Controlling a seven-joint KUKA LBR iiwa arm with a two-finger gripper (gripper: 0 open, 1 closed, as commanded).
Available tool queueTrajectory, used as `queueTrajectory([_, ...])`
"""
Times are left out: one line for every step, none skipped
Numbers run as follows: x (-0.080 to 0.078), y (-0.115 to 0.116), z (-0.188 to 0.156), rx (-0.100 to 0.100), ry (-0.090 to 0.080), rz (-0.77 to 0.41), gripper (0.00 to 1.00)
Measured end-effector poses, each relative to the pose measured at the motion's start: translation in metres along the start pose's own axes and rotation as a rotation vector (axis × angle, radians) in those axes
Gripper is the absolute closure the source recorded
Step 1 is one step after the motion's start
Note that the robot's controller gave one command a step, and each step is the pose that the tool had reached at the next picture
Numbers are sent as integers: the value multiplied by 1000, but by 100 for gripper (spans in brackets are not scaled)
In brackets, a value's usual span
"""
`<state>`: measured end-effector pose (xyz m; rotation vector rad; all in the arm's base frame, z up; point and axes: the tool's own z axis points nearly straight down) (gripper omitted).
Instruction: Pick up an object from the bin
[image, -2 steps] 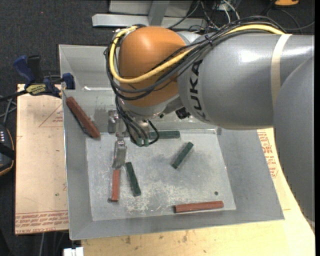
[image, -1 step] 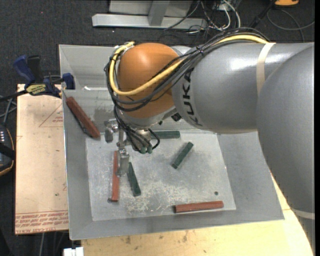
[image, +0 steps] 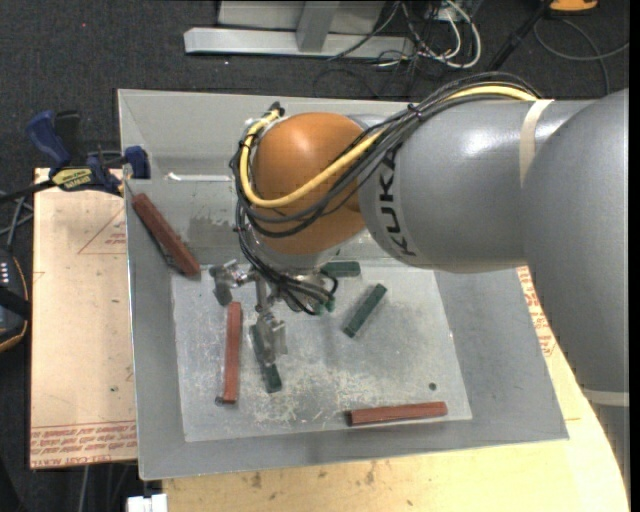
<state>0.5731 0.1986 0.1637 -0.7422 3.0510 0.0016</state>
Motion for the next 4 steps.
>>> queueTrajectory([-1,-1,9,0,0,-47,0])
queueTrajectory([-7,3,44,1,-3,-309,0])
queueTrajectory([-12,2,92,-1,-5,-577,100])
queueTrajectory([-12,2,92,-1,-5,-577,100])
